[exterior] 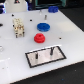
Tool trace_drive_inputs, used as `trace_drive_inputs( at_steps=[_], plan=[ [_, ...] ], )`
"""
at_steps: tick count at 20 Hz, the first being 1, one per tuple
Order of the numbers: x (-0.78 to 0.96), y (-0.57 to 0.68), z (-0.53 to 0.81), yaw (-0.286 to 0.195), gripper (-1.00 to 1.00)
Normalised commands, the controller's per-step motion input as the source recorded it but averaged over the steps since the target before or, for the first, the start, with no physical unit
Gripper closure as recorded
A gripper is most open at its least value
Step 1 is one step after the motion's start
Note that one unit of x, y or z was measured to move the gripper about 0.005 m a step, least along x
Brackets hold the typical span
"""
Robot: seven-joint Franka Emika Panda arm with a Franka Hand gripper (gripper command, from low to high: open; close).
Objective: Insert the blue gear onto the right peg, followed by the red gear
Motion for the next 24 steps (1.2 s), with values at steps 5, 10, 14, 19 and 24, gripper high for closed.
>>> trace_drive_inputs(
  at_steps=[5,10,14,19,24],
  plan=[
    [-0.54,0.35,-0.22,0.0,-1.0],
    [-0.5,0.36,-0.2,0.0,-1.0],
    [-0.56,0.29,-0.29,0.0,-1.0],
    [-0.43,0.24,-0.31,0.0,-1.0],
    [-0.47,0.22,-0.42,0.0,-1.0]
  ],
)
